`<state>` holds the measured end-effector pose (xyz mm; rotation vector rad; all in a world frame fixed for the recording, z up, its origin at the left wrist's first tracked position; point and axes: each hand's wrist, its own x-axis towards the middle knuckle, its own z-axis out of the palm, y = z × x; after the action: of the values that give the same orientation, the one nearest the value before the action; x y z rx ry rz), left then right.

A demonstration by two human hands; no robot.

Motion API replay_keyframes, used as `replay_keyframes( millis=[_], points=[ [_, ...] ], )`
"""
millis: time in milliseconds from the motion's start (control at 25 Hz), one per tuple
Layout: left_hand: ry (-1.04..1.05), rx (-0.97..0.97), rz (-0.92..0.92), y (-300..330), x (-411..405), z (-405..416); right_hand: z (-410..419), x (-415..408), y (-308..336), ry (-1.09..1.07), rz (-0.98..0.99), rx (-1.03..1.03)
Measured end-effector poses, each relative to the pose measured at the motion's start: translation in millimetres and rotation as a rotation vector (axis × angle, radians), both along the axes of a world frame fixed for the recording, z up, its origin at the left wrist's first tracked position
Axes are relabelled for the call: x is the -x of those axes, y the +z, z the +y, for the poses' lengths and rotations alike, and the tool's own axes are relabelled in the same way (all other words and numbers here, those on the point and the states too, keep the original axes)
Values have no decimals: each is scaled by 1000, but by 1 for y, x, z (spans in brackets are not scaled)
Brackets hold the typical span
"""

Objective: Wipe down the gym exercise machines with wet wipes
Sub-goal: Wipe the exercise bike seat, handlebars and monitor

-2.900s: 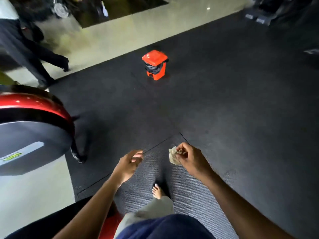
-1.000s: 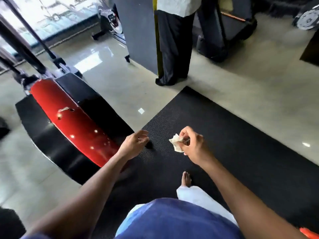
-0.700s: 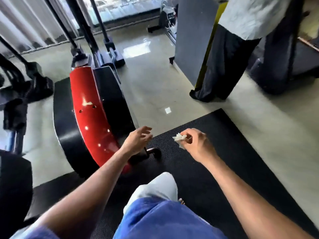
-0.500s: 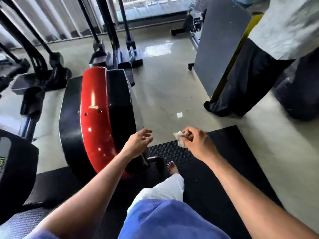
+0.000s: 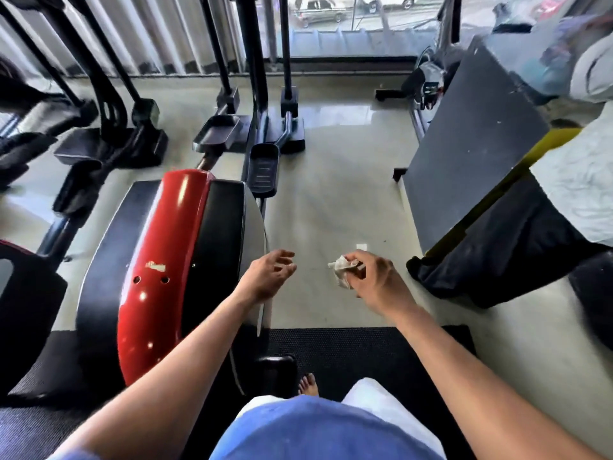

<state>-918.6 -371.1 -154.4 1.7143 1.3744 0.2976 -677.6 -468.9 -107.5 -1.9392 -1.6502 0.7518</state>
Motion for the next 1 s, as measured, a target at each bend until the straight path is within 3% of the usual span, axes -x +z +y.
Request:
replay_keyframes(
  millis=[560, 1000],
  points=[
    [206, -13, -88, 21, -131, 250, 281, -157, 11, 95, 78, -18],
    [116, -16, -167, 5, -195, 494, 515, -207, -3, -1, 44, -33]
  ],
)
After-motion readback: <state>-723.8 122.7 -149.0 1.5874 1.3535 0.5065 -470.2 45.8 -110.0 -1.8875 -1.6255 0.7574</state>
